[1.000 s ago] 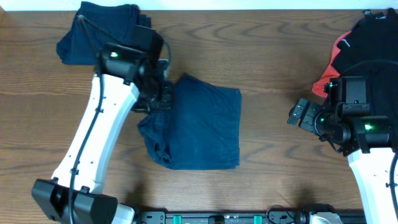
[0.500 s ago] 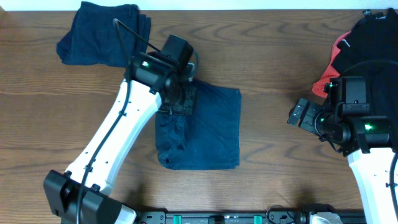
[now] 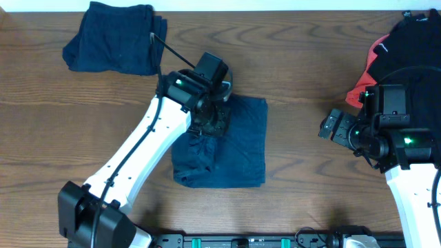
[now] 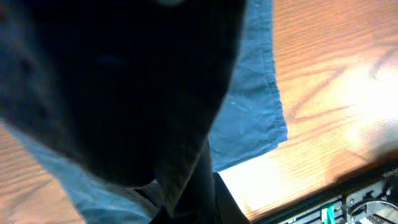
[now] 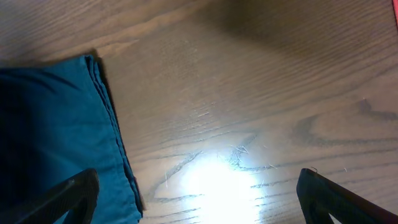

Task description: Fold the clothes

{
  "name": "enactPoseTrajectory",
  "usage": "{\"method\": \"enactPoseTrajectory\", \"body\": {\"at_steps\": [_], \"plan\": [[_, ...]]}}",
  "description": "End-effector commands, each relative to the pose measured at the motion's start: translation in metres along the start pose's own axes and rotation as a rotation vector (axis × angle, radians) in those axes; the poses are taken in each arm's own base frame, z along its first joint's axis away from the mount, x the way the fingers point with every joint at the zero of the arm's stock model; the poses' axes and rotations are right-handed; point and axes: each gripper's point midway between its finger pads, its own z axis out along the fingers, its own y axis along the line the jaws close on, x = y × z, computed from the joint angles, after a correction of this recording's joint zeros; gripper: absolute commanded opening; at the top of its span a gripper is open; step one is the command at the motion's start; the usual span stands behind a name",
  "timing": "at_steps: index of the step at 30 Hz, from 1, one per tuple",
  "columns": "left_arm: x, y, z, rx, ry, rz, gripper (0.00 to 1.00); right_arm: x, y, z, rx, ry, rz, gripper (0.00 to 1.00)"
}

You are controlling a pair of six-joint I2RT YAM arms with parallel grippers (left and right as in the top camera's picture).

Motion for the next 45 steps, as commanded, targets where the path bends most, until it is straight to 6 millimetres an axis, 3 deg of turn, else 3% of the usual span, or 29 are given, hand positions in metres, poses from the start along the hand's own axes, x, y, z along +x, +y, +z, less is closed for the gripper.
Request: {"method": "enactPoseTrajectory", "body": {"at_steps": [1, 4, 22, 23, 24, 26, 29, 30, 39, 45], "plan": [[0.007, -0.014, 0.009, 0.080, 0.031, 0.043, 0.06, -0.001, 0.002, -0.002, -0.003, -0.005, 0.013, 0.99], [0.008, -0.022, 0.015, 0.130, 0.037, 0.061, 0.06, -0.001, 0.002, -0.002, -0.003, -0.005, 0.013, 0.99], [0.016, -0.012, 0.056, 0.111, 0.142, 0.061, 0.07, -0.001, 0.002, -0.002, -0.003, -0.005, 0.013, 0.99], [0.016, -0.012, 0.057, 0.110, 0.144, 0.061, 0.13, -0.001, 0.002, -0.002, -0.003, -0.005, 0.013, 0.99], [0.016, -0.012, 0.058, 0.110, 0.145, 0.061, 0.27, -0.001, 0.002, -0.002, -0.003, -0.005, 0.013, 0.99], [0.015, -0.012, 0.058, 0.111, 0.142, 0.062, 0.32, -0.001, 0.002, -0.002, -0.003, -0.005, 0.013, 0.99], [0.014, -0.012, 0.058, 0.112, 0.135, 0.063, 0.62, -0.001, 0.002, -0.002, -0.003, -0.005, 0.013, 0.99], [0.013, -0.012, 0.058, 0.113, 0.133, 0.064, 0.64, -0.001, 0.002, -0.002, -0.003, -0.005, 0.013, 0.99], [-0.002, -0.027, 0.053, 0.194, 0.081, 0.048, 0.65, -0.001, 0.002, -0.002, -0.003, -0.005, 0.013, 0.99], [-0.009, -0.004, 0.045, 0.168, 0.070, -0.025, 0.66, -0.001, 0.002, -0.002, -0.003, -0.005, 0.013, 0.99]]}}
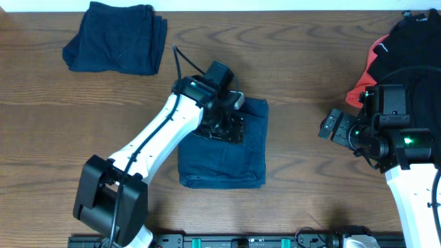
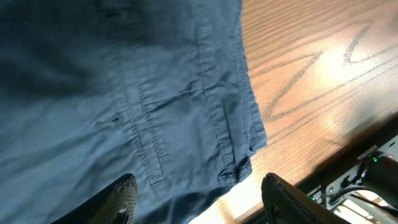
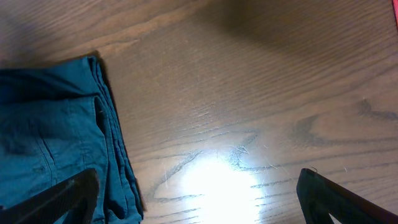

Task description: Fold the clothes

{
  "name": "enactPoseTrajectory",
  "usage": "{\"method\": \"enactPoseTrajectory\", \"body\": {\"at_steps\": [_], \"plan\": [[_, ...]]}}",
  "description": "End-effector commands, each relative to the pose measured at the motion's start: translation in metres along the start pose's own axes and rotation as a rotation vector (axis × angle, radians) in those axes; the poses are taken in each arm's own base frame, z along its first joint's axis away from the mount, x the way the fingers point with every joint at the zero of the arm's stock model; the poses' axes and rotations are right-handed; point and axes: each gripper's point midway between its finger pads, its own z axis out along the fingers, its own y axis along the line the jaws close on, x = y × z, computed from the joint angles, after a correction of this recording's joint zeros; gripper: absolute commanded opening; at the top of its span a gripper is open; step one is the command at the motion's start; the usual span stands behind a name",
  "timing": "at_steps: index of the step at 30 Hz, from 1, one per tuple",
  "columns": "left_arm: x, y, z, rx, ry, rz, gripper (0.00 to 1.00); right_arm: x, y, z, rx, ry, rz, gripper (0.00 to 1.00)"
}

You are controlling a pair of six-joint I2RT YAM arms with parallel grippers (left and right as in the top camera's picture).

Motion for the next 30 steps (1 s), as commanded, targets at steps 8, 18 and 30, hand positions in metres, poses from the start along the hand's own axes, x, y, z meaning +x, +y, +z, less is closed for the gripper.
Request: {"method": "enactPoseTrajectory", "body": {"at_steps": [8, 18, 30], "plan": [[-0.004, 0.101, -0.043, -0.129, -0.046, -0.268, 0.66, -0.001, 0.002, -0.002, -0.004, -0.005, 0.013, 0.99], [0.012, 0.157, -0.057, -0.051, -0.049, -0.381, 0.98, -0.001, 0.002, -0.002, -0.004, -0.005, 0.013, 0.99], [0.021, 0.157, -0.009, 0.147, 0.069, -0.378, 0.98, -0.001, 0.002, -0.002, -0.004, -0.005, 0.013, 0.99]]}}
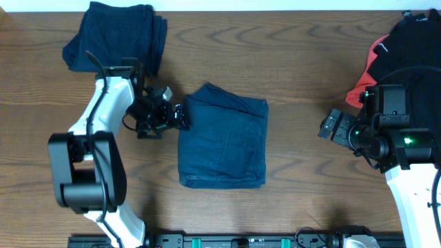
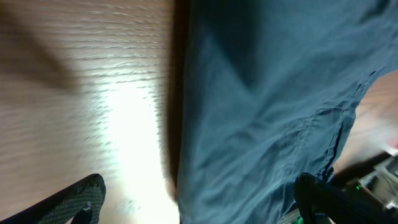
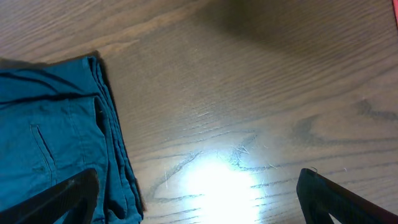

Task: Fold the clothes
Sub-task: 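Grasp the folded shorts' left side with the left gripper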

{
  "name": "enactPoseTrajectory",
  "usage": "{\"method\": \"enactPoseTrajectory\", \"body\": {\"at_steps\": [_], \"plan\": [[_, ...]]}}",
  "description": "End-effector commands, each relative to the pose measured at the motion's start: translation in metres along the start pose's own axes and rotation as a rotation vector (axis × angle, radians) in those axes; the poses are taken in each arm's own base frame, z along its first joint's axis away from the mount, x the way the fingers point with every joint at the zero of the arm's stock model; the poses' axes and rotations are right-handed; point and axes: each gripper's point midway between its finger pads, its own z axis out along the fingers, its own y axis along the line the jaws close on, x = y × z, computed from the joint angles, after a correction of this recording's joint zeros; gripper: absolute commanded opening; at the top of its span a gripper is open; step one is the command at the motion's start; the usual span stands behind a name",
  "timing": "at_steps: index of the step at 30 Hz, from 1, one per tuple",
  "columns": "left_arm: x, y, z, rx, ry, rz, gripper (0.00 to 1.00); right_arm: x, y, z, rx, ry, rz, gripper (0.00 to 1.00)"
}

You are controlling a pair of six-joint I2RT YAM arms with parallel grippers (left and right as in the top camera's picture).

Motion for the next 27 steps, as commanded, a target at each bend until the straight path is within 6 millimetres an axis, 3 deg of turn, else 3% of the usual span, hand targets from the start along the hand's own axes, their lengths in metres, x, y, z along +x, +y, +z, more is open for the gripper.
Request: {"method": "enactPoseTrajectory", "body": {"at_steps": [1, 9, 15, 23, 27], "plan": [[-0.001, -0.001, 0.015, 0.057, 0.039, 0.019, 0.98, -0.001, 0.002, -0.002, -0.004, -0.005, 0.013, 0.99], [-0.003, 0.012, 0.043, 0.067, 0.111, -0.020, 0.98, -0.001, 0.002, -0.002, -0.004, -0.005, 0.013, 0.99], [-0.005, 0.002, 0.055, 0.166, 0.130, -0.016, 0.98, -0.001, 0.002, -0.002, -0.004, -0.005, 0.013, 0.99], [-0.005, -0.010, 0.069, 0.175, 0.144, 0.029, 1.00, -0.001, 0.002, -0.002, -0.004, -0.005, 0.013, 0.99], [-0.010, -0.010, 0.079, 0.172, 0.124, 0.055, 0.92, -0.001, 0.002, -0.002, -0.004, -0.005, 0.013, 0.99]]}}
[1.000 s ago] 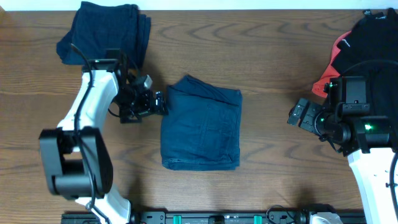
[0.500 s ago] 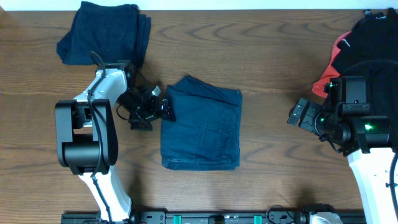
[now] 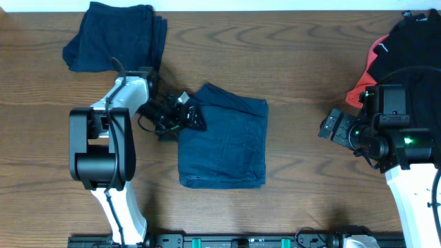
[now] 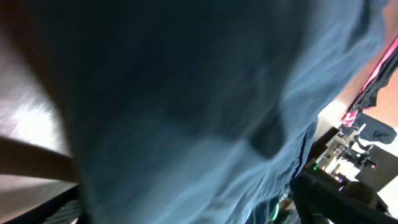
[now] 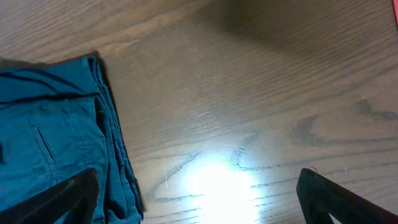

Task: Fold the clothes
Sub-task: 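Grasp the folded shorts' left side with the left gripper, then carry the folded shorts onto the navy stack at top-left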

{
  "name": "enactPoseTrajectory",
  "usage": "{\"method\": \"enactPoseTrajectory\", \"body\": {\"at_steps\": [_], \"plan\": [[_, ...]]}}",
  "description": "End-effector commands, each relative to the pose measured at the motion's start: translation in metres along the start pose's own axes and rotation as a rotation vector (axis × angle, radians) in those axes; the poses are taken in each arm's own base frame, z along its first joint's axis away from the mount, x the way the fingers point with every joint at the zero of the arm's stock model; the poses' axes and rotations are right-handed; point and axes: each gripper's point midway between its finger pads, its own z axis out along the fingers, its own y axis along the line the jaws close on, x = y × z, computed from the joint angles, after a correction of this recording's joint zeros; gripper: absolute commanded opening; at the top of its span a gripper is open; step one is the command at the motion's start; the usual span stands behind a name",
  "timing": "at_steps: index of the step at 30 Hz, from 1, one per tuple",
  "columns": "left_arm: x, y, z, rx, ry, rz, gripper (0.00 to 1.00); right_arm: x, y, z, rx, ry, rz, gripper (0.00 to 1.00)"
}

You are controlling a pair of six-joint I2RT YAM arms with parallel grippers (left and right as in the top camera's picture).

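Note:
A folded blue garment (image 3: 227, 141) lies as a rectangle in the middle of the table, and its right edge (image 5: 56, 155) shows in the right wrist view. My left gripper (image 3: 189, 118) is low at the garment's upper left edge, pointing right. Blurred blue cloth (image 4: 205, 112) fills its view between widely spread fingers (image 4: 339, 196), so the left gripper (image 4: 193, 208) is open. My right gripper (image 3: 332, 129) hovers open over bare wood right of the garment, with nothing between its fingers (image 5: 339, 199). In its own view the right gripper (image 5: 199, 205) looks down at the table.
A second folded dark navy garment (image 3: 114, 38) lies at the back left. A heap of black and red clothes (image 3: 400, 48) sits at the back right corner. The wooden table (image 3: 310, 69) runs to the frame's bottom rail.
My left gripper has moved right, from the bare wood just left of the blue garment to its left edge. Cloth now fills its view. The right arm has not moved.
At first my left gripper was over the blue garment with dark cloth close before its camera and the garment's left side rumpled. Then it stood open over a neat rectangle. Later it was off to the left, and now it is against the left edge.

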Motion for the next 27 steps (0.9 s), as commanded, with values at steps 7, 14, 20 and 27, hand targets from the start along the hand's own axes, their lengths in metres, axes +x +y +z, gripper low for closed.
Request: {"method": "enactPoseTrajectory", "body": {"at_steps": [7, 14, 20, 27], "plan": [[-0.013, 0.037, 0.027, -0.107, -0.022, 0.070, 0.57, -0.001, 0.002, -0.002, -0.004, -0.005, 0.013, 0.99], [-0.039, 0.036, 0.025, -0.110, -0.116, 0.134, 0.06, -0.001, 0.002, -0.002, -0.004, -0.005, 0.013, 0.99], [-0.079, 0.030, 0.017, -0.114, -0.268, 0.234, 0.06, -0.001, 0.002, -0.002, -0.004, -0.005, 0.013, 0.99], [-0.132, 0.018, -0.006, -0.156, -0.474, 0.380, 0.06, -0.001, 0.002, -0.002, -0.004, -0.005, 0.013, 0.99]]}}
